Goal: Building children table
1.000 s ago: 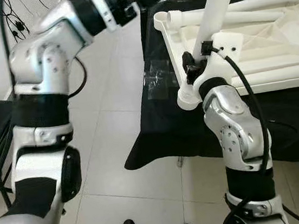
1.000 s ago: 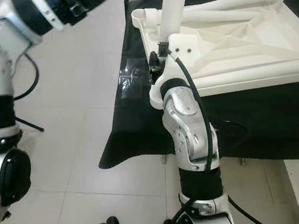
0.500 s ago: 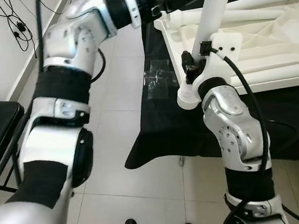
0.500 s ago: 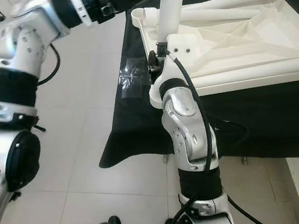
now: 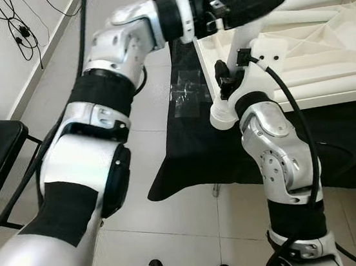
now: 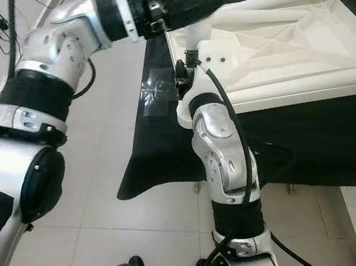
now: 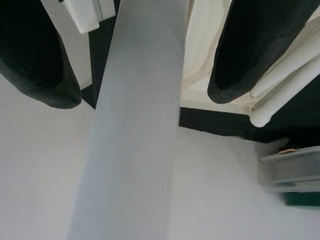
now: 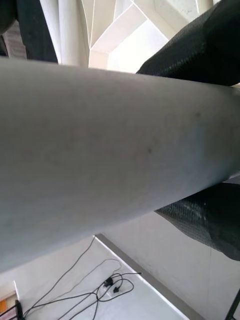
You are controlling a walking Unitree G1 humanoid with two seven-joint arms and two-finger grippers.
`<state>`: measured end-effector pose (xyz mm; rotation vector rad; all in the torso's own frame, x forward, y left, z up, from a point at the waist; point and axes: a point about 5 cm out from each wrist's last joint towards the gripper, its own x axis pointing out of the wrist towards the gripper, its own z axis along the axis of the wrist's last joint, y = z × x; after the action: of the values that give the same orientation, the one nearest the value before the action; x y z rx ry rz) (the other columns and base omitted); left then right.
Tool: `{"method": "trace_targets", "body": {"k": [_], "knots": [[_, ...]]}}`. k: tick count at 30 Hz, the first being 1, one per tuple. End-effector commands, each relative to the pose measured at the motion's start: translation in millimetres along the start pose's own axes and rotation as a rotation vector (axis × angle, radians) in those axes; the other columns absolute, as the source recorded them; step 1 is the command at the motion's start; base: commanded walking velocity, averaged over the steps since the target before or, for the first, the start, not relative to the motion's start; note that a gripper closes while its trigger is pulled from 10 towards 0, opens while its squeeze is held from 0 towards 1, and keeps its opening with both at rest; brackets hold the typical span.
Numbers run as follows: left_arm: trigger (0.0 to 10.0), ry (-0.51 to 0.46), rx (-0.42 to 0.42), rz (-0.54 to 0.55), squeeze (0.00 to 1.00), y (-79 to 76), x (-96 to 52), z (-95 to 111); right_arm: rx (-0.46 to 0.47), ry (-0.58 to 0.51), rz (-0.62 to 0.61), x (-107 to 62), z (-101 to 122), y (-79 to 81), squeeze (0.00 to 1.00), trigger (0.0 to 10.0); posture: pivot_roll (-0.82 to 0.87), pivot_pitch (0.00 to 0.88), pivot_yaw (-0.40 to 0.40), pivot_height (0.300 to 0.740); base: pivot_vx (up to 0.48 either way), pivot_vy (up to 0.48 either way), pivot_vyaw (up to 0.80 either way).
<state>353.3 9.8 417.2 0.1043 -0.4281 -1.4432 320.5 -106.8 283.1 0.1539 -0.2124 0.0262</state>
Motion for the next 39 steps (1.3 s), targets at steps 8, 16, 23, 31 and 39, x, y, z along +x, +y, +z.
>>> {"method": "trace_targets", "body": {"k": [8,16,23,31,39], "knots": [[0.0,0.031,0.070,-0.039,0.00,-2.9,12.2,6.0,0.134,0.074,0.150,-4.8,-14.9,23.2,0.00,10.0,0.12,0.265,0.087,0.740,0.000,0.000,0.00],[0.0,0.041,0.080,-0.031,0.00,-0.4,9.8,5.5,0.125,0.062,0.148,-4.2,-13.6,21.2,0.00,10.0,0.12,0.259,0.084,0.740,0.000,0.000,0.00],[0.0,0.043,0.081,-0.032,0.00,0.7,7.7,3.8,0.154,0.001,0.189,-3.3,-3.5,19.1,1.00,10.0,0.12,0.252,0.080,0.740,0.000,0.000,0.00],[0.0,0.046,0.075,-0.060,0.00,-1.6,9.0,-1.7,-0.118,-0.186,0.473,16.6,38.7,-11.3,1.00,10.0,0.12,0.249,0.078,0.740,0.000,0.000,0.00],[0.0,0.034,0.067,-0.075,0.00,-2.7,10.0,-1.9,-0.379,-0.175,0.811,40.2,61.5,-21.4,0.00,10.0,0.12,0.262,0.074,0.740,0.000,0.000,0.00]]}}
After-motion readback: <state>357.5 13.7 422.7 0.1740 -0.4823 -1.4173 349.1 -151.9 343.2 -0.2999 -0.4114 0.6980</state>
